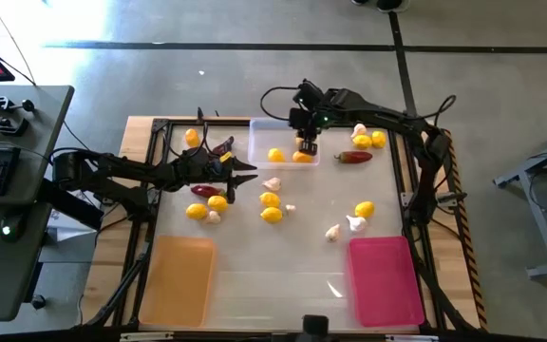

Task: Sort produce into baskets
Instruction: Put the bottom left lemon into the transparent bin

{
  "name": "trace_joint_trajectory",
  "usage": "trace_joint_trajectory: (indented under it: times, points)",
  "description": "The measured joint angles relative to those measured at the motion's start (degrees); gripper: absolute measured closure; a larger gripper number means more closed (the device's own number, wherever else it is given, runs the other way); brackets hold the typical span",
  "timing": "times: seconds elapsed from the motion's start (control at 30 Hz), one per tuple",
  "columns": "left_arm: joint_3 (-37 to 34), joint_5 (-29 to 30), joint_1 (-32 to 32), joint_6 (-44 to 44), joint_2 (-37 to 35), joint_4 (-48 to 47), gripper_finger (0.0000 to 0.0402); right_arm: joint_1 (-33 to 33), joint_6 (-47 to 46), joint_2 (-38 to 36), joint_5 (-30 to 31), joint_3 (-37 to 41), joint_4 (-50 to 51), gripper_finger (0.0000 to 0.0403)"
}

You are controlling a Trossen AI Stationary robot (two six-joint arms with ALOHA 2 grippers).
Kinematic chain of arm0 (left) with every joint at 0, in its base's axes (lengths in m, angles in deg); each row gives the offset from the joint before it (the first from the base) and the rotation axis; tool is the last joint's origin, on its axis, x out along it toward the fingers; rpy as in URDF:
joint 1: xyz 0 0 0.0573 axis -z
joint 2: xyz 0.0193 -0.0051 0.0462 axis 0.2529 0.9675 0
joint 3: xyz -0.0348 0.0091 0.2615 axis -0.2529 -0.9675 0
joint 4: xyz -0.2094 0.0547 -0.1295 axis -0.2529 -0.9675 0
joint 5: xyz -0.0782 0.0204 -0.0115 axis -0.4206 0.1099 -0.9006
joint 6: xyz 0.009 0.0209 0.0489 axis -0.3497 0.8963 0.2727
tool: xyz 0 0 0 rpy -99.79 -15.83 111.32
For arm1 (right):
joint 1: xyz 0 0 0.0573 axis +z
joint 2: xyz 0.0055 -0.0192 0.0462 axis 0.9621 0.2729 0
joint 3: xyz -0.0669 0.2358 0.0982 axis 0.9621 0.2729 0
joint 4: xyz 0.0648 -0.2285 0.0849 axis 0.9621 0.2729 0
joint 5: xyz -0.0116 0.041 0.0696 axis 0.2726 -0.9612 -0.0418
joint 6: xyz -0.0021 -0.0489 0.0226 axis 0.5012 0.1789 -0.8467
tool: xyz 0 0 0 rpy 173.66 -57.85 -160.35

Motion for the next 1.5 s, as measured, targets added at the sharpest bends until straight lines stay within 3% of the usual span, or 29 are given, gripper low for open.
trace_joint_trajectory:
  times: [0.13, 0.27, 0.6, 0.7, 0.83, 0.97, 1.13, 1.23, 1.5]
  points:
    - [0.00, 0.00, -0.02, 0.04, 0.00, 0.15, 0.0306, 1.52, -0.33, -0.76, -2.10, 5.98, -10.95, 0.0397]
    - [0.00, 0.00, -0.02, 0.04, 0.00, 0.46, 0.0306, 3.35, -2.06, -3.76, 0.72, 15.75, -23.98, 0.0399]
    - [0.07, 0.61, -0.05, -0.25, 0.00, -1.24, 0.0307, 7.13, -10.51, -21.91, 8.49, 43.66, -55.77, 0.0402]
    - [2.51, 0.25, -0.37, -0.50, -0.52, -9.59, 0.0315, 8.01, -10.61, -26.80, 8.84, 50.91, -63.09, 0.0402]
    - [10.01, 0.08, -0.17, 1.22, -1.83, -31.00, 0.0340, 8.46, -10.60, -32.66, 9.61, 57.85, -69.72, 0.0402]
    - [18.08, -0.11, 1.15, 1.53, -2.08, -52.18, 0.0371, 8.31, -9.69, -36.68, 12.44, 60.76, -71.14, 0.0403]
    - [24.18, -0.12, 4.07, 1.55, -2.12, -70.48, 0.0399, 8.22, -9.11, -38.84, 13.49, 61.96, -70.53, 0.0403]
    - [25.90, -0.12, 5.32, 1.90, -2.12, -78.24, 0.0395, 8.24, -9.11, -38.84, 13.47, 61.96, -70.65, 0.0403]
    - [26.16, 0.49, 7.88, 1.99, -1.84, -85.79, 0.0357, 8.24, -9.88, -38.82, 13.49, 61.96, -70.35, 0.0403]
